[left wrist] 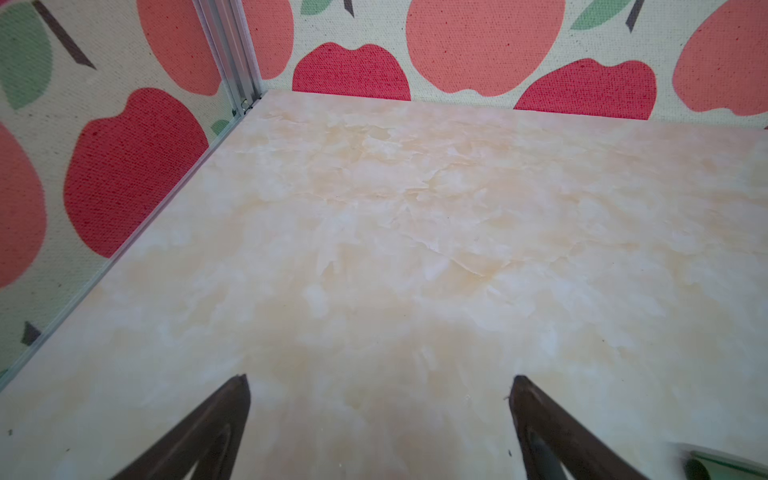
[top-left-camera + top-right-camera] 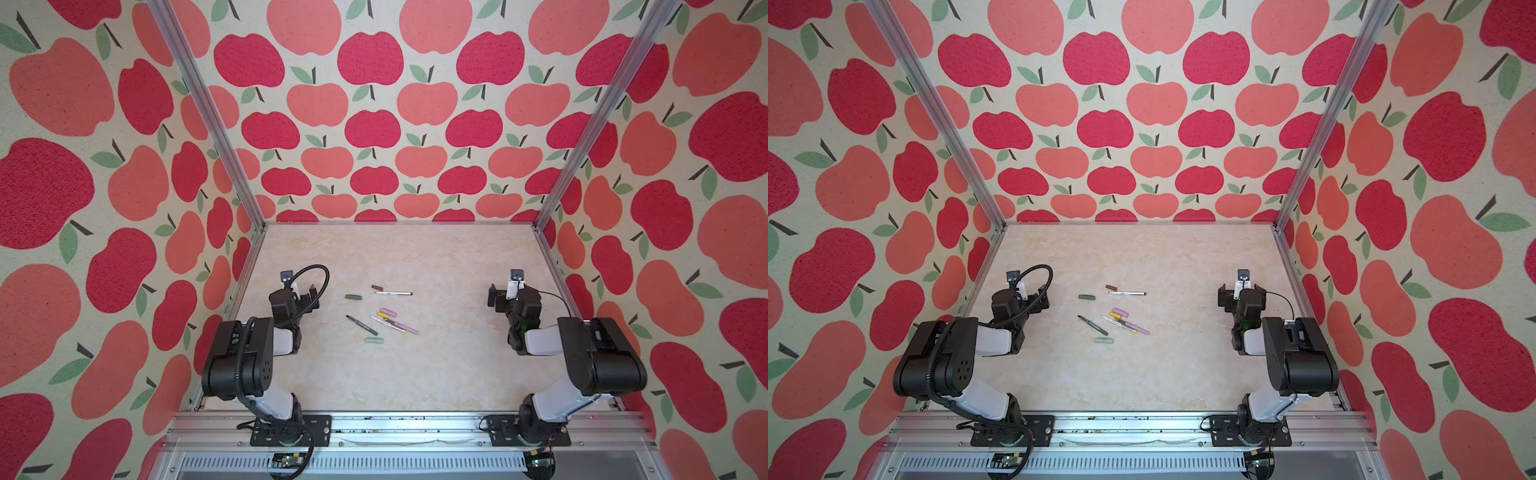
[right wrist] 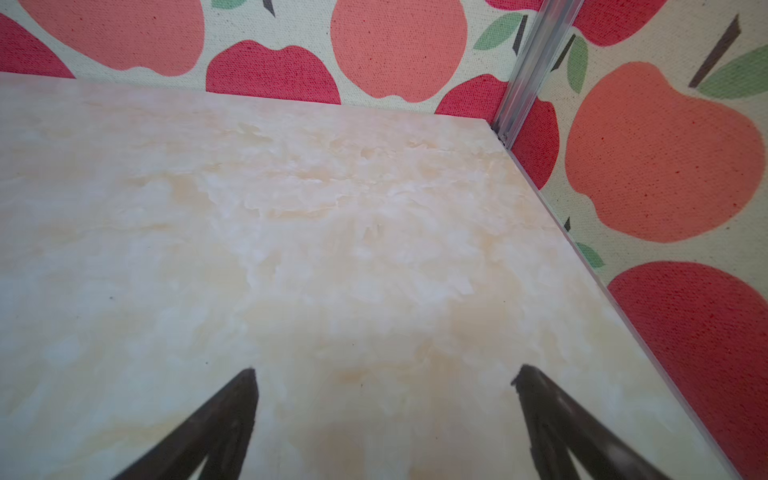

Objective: Insert the pens into the pen caps

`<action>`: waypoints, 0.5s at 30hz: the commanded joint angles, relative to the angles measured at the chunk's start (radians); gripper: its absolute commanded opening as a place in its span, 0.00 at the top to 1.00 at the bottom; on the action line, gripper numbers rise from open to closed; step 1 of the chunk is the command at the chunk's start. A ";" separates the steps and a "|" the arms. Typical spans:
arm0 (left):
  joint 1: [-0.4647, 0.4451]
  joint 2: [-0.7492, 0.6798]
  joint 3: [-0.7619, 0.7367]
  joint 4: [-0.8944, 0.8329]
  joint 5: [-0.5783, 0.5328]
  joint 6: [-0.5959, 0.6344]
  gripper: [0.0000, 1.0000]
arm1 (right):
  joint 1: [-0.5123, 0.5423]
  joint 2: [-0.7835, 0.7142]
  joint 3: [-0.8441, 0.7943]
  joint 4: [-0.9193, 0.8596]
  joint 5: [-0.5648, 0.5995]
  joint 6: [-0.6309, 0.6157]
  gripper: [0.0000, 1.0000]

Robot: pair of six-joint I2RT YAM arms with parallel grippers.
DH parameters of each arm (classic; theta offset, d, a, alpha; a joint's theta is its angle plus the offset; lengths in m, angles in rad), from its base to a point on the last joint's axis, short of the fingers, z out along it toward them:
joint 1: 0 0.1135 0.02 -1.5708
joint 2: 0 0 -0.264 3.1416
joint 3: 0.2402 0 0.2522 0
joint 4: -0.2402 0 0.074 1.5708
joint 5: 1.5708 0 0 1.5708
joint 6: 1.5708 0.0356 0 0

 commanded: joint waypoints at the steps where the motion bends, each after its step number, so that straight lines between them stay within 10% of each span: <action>1: -0.002 0.010 0.004 0.033 -0.008 0.017 0.01 | 0.005 -0.011 -0.008 0.034 0.000 -0.005 0.00; 15: -0.002 0.011 0.004 0.033 -0.009 0.017 0.01 | 0.001 -0.012 -0.005 0.026 -0.013 -0.002 0.01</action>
